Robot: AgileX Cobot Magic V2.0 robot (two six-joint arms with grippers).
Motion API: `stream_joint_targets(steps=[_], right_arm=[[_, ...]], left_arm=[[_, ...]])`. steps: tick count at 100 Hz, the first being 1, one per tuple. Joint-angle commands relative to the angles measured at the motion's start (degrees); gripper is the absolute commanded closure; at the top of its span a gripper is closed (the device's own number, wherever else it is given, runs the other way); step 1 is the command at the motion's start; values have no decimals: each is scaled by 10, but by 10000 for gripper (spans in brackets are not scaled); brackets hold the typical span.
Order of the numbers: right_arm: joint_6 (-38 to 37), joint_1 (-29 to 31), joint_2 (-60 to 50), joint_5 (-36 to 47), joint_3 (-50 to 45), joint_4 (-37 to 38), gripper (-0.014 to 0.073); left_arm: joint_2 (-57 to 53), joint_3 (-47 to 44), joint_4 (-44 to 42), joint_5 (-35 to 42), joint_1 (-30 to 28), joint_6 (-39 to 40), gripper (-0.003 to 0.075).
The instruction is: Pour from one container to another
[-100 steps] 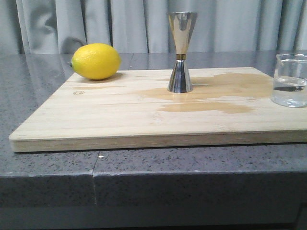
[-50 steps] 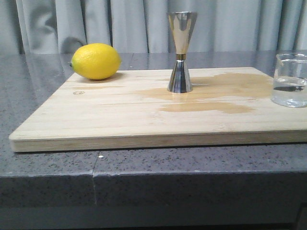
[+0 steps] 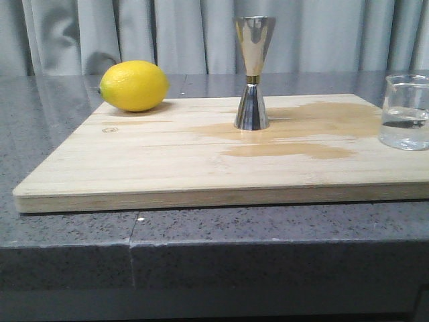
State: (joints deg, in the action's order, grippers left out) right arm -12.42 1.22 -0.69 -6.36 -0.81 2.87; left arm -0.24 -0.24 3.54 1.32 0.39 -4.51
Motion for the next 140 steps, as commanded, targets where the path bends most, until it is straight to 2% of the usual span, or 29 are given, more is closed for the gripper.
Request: stream_joint_targets(steps=[1,60,69,74,82,89,93,99,112,117,127,135,140], right_arm=[[2,3,-9,44,-14,1,650],[2,3,-9,71,-14,-2,650],[2,3,-9,115,-14,-39,650],[2,3,-9,150,-14,-83,650],[0,3,-9,206,-14,-141,650],[-50,3,-9,218,1,-181,650],[-78,2,-9,195,17,-182,650],[-81,-1,-9,142,50,-182,650],[-61,-2,26,-39,155,-167,650],[-11,-2,52,-87,195,-158,650],[146,-2,123,-168,276,-158,650],[250,-2,191,-223,339,-158,650],[285,-2,230,-237,370,-158,650]], left_arm=[[-15,-20,5,46,-2,2,739],[-15,-20,14,46,-2,9,739],[-15,-20,98,56,-2,9,739],[-15,-20,179,70,-2,10,739],[-15,-15,356,84,-2,45,739],[-15,-1,476,80,-2,69,739],[-15,12,495,66,-2,69,739],[-15,40,480,29,-2,67,739],[3,122,412,-74,-2,33,740],[20,159,409,-109,-2,-14,739],[72,244,424,-179,-2,-113,739],[125,298,464,-241,-2,-195,739],[166,336,508,-287,-2,-271,739]])
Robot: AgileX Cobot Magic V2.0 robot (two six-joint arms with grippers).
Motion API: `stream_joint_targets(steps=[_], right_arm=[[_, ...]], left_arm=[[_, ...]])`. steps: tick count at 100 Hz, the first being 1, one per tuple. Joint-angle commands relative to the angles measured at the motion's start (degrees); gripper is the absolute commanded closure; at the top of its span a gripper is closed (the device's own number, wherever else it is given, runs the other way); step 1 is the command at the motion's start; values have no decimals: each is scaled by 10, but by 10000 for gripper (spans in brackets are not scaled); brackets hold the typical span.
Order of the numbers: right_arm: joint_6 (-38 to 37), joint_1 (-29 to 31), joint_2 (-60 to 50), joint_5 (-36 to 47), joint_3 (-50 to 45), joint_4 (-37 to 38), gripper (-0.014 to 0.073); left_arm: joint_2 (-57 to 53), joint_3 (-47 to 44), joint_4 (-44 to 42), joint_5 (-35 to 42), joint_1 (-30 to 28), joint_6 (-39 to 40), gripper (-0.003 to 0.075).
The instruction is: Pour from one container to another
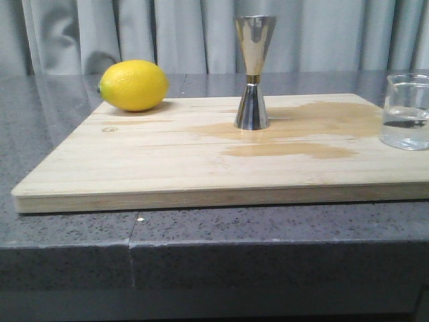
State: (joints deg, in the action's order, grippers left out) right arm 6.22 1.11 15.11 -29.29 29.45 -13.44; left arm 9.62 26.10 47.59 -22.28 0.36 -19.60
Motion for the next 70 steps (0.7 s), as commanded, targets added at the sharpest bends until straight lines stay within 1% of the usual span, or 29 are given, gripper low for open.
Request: stream_joint_targets(steps=[1,6,14,16,21,23,26,29,30,31,33,36,37,38,40,41,42,45,50,52,57,65,70], right_arm=[[100,-1,82,-8,75,5,650],[104,-1,110,-14,96,5,650],[104,-1,147,-14,124,4,650],[104,-1,152,-14,129,4,650],[104,-1,159,-13,136,4,650],[104,-1,163,-10,139,4,650],[104,-1,164,-10,142,4,650],[104,-1,164,-8,142,4,650],[104,-1,164,-6,142,4,650],[104,-1,164,-6,142,4,650],[104,-1,164,-5,142,4,650],[104,-1,164,-5,142,4,650],[104,-1,164,-5,142,4,650],[104,-1,164,-5,142,4,650],[104,-1,164,-5,142,4,650],[104,-1,164,-5,142,4,650],[104,-1,164,-6,142,4,650],[104,-1,164,-6,142,4,650],[104,-1,164,-6,142,4,650],[104,-1,164,-6,142,4,650],[104,-1,164,-6,142,4,650],[104,-1,164,-6,142,3,650],[104,-1,164,-6,142,1,650]], left_arm=[[73,81,74,-56,-1,-131,739],[109,105,119,-92,-1,-213,739],[164,132,199,-123,-1,-353,739],[172,135,212,-127,-1,-375,738],[204,145,262,-143,-1,-458,729],[211,146,274,-147,-1,-478,722],[229,149,302,-161,-1,-521,693],[244,152,322,-176,-1,-548,647],[248,152,327,-180,-1,-554,647],[256,153,336,-190,-1,-567,612],[267,153,350,-205,-1,-584,585],[282,153,370,-225,-1,-605,507],[286,153,374,-229,-1,-609,507],[294,153,381,-238,-1,-616,454],[305,153,391,-249,-1,-625,417],[309,153,394,-256,-1,-627,380],[316,153,400,-259,-1,-630,362],[331,153,410,-268,-1,-637,275],[358,153,425,-278,-1,-652,180],[369,153,431,-281,-1,-657,154],[394,153,444,-291,0,-665,128],[440,153,467,-306,11,-705,132],[464,153,488,-307,29,-744,132]])
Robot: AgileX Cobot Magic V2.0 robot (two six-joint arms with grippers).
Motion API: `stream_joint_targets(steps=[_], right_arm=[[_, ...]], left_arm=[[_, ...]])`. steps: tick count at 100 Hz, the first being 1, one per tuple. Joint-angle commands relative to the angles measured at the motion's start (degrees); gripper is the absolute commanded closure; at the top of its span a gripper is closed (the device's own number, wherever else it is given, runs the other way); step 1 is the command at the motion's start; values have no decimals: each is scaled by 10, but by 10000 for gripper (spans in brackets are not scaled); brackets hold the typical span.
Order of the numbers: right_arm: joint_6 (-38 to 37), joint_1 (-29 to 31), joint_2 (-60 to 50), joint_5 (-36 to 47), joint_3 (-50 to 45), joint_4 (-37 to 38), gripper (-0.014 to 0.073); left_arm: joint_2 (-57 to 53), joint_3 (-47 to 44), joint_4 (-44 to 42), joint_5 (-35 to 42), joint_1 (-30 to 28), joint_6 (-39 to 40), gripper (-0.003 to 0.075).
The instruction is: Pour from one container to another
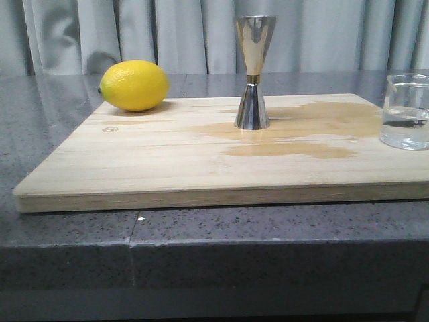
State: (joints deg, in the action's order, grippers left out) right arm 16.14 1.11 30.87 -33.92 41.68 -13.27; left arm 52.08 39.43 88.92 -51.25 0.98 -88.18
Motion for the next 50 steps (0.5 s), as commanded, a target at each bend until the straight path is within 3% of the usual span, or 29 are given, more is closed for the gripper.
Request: stream_joint_targets(steps=[1,21,50], right_arm=[[5,-1,6,40,20,-2,650],[5,-1,6,40,20,-3,650],[5,-1,6,40,20,-3,650]], left_arm=[[43,19,78,-17,26,-59,132],[141,22,166,-1,137,-226,133],[272,74,166,106,269,-285,163]])
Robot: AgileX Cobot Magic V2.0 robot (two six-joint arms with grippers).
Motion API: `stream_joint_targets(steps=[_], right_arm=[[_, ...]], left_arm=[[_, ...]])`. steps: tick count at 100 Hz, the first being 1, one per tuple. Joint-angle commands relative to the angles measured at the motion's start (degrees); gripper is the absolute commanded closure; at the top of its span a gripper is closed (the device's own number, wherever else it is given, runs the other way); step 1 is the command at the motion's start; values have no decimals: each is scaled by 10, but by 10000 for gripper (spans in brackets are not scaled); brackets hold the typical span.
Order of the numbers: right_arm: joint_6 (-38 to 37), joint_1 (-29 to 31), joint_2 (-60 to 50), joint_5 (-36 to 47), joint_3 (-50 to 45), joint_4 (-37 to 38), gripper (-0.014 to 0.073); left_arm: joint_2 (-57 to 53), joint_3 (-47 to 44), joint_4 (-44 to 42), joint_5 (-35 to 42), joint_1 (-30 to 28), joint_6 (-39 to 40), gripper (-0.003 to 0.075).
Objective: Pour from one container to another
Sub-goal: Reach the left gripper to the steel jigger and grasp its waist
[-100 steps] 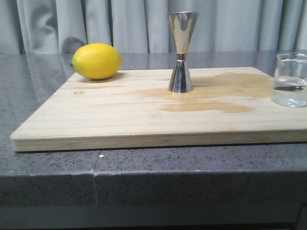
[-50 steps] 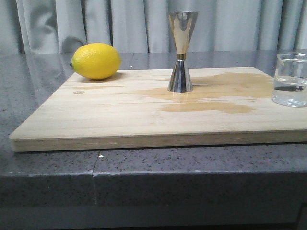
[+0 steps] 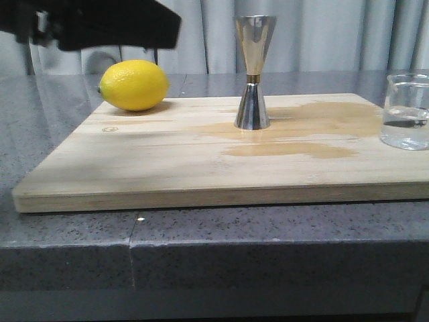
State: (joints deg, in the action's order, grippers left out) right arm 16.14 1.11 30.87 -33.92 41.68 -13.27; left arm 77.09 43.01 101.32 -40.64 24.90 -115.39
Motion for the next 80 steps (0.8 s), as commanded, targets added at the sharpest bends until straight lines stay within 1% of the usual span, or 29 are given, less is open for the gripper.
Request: stream_joint_targets(steps=[1,10,28,80], right_arm=[[5,-1,6,39,20,-3,650],[5,-1,6,38,20,-3,650],[5,-1,6,37,20,-3,650],[5,-1,6,51,20,-3,650]], left_arm=[[28,41,42,2,31,-13,166],[58,70,42,11,40,-12,189],[97,113,42,10,40,-10,189],[187,189,42,5,57,-10,188]])
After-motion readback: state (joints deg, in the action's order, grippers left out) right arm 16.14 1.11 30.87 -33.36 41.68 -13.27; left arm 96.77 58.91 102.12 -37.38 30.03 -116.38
